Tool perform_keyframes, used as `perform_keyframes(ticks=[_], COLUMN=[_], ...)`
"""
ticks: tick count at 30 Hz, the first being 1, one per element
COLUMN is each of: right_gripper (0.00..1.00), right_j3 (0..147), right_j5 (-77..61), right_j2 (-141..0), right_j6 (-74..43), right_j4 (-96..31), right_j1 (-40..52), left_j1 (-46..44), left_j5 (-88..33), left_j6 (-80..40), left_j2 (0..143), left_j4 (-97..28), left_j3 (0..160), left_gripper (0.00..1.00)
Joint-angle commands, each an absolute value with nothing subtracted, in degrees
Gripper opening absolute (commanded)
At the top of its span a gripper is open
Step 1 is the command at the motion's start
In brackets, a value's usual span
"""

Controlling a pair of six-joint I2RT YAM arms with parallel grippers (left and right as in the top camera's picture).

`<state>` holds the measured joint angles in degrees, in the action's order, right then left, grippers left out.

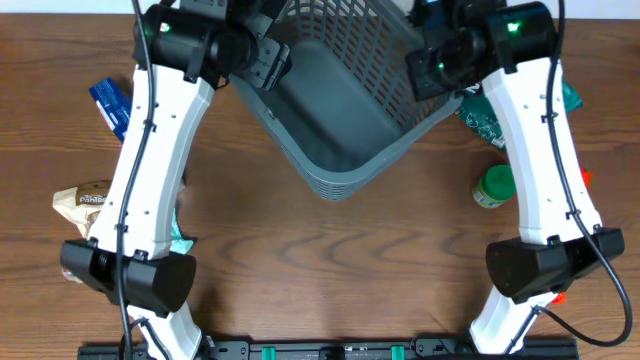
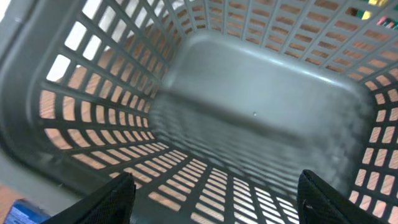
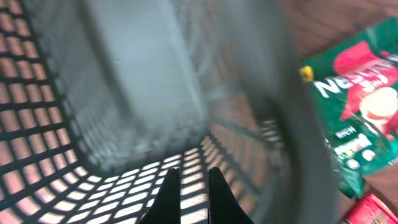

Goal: Pack container
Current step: 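Grasp the basket rim with both grippers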

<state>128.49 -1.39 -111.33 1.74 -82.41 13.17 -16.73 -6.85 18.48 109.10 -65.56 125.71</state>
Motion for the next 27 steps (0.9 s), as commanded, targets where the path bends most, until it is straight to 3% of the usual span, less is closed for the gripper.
perform_keyframes(ticks=[1, 27], right_gripper=[0.01, 0.01], right_j3=[129.27, 129.25], right_j5=[-0.01, 0.21], right_j2=[-112.84, -115.55], right_j6=[0.71, 2.24], right_j4=[-82.39, -80.68], right_j1=[11.53, 8.27], left_j1=[-16.8, -16.8], left_j5=[-6.2, -6.17], left_j6=[19.46, 19.46], left_j2=[109.69, 109.73], left_j4=[-65.76, -73.73], left_j3=[126.61, 126.61], left_gripper=[0.69, 0.69])
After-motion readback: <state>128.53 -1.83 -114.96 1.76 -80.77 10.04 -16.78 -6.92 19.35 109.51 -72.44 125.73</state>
